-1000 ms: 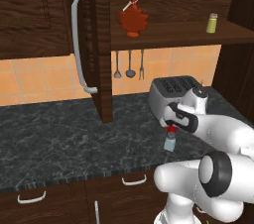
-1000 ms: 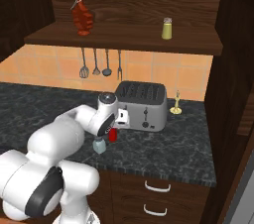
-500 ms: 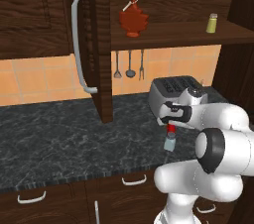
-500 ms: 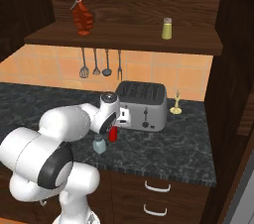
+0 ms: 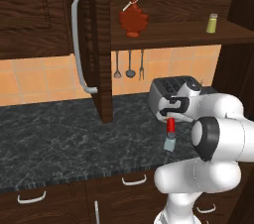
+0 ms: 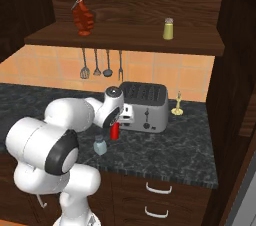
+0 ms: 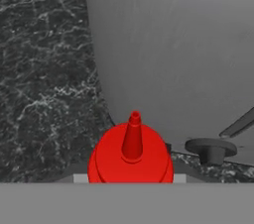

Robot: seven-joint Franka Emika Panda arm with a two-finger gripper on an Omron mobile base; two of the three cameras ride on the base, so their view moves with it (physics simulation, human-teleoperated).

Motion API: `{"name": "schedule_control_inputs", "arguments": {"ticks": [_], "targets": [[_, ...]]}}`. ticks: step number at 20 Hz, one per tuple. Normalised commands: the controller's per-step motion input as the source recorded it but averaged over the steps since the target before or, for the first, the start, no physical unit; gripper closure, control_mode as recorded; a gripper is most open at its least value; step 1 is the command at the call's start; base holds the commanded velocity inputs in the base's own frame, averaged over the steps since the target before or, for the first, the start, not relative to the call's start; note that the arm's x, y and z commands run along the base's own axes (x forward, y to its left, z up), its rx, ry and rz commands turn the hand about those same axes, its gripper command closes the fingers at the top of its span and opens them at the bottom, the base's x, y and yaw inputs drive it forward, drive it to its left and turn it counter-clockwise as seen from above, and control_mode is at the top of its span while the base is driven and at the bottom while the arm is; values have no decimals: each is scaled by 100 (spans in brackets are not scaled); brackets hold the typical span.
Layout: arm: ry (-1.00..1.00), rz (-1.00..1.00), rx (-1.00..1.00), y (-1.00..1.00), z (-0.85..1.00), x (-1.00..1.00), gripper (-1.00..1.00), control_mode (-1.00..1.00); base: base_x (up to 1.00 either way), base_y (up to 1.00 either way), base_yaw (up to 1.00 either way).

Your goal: Put the shaker and condiment bottle from the counter next to their counterparts in the cabinet.

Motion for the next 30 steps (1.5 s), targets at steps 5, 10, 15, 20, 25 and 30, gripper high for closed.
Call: {"name": "schedule_control_inputs", "arguments": {"ticks": [5,10,15,20,25,30], "targets": [[-9,0,2,0,8,-22,100,-100,0,0,0],[-26,0,6,-1,72,-37,100,-100,0,0,0],[-12,0,2,2,69,-3,100,-100,0,0,0],[-5,0,1,2,73,-1,100,-100,0,0,0],[-6,0,2,0,26,-21,100,-100,0,0,0],[-6,0,4,2,66,-7,100,-100,0,0,0]]}}
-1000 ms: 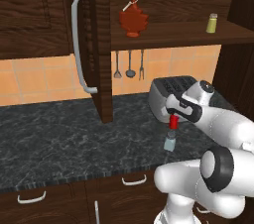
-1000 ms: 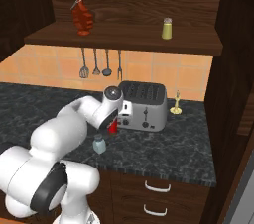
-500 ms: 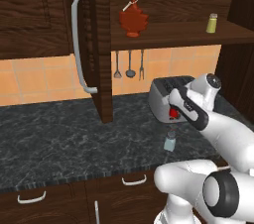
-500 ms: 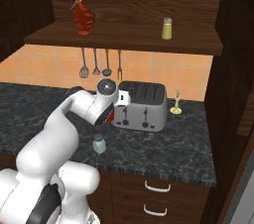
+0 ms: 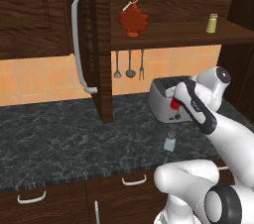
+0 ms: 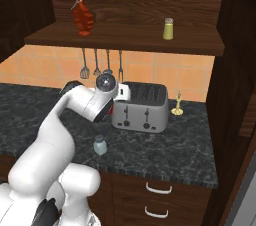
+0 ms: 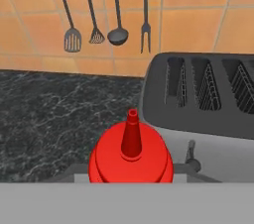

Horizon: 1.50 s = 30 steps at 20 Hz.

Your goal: Put the shaker and condiment bottle from the counter next to their counterparts in the cabinet.

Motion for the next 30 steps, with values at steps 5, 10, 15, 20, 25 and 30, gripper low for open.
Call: {"name": "schedule_control_inputs", "arguments": {"ticks": [5,10,15,20,25,30], "targets": [[2,0,0,3,65,7,100,-100,0,0,0],[4,0,4,0,97,0,100,-100,0,0,0],[0,0,7,0,100,-4,100,-100,0,0,0],[-6,1,3,8,44,-24,100,-100,0,0,0],[-26,0,0,3,58,-6,100,-100,0,0,0],[-17,0,0,11,75,0,100,-100,0,0,0]]}}
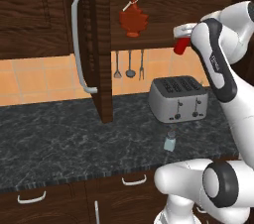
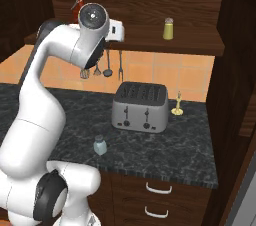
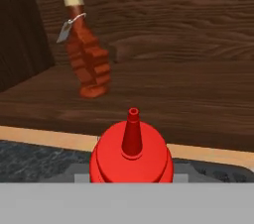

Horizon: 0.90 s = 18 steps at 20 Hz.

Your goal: Put the shaker and condiment bottle from the counter next to their counterparts in the cabinet.

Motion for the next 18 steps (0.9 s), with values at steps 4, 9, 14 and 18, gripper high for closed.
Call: {"name": "schedule_control_inputs", "arguments": {"ticks": [4,9,14,18], "targets": [[-4,0,0,30,45,0,100,-100,0,0,0],[-10,2,-2,13,2,9,100,-100,0,0,0],[-24,0,-6,0,7,42,100,-100,0,0,0],[-2,0,-7,23,-6,8,100,-100,0,0,0]]}}
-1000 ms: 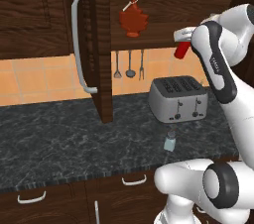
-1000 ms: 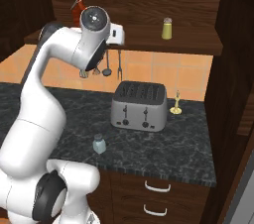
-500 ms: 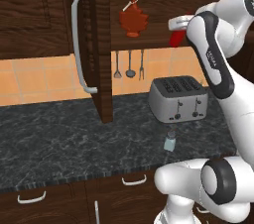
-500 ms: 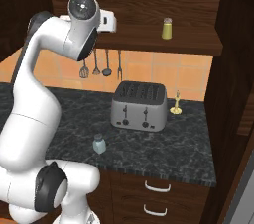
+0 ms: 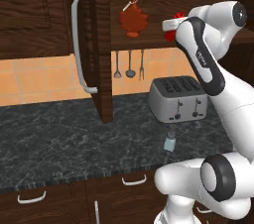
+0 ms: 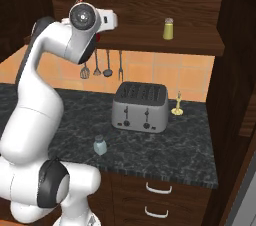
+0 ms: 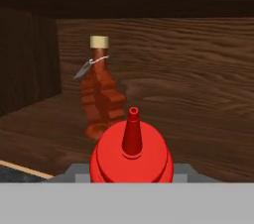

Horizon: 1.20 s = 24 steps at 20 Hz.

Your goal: Put the shaker and condiment bottle from the counter next to their counterparts in the cabinet.

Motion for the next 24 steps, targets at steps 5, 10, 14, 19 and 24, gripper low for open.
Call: {"name": "schedule_control_inputs", "arguments": {"ticks": [5,10,14,19,24], "targets": [[0,1,-4,2,-1,51,100,-100,0,0,0],[1,5,-1,-5,0,76,100,-100,0,0,0],[3,5,0,-4,0,36,100,-100,0,0,0],[5,0,0,-9,1,21,100,-100,0,0,0],[11,-1,-4,4,0,19,100,-100,0,0,0]]}}
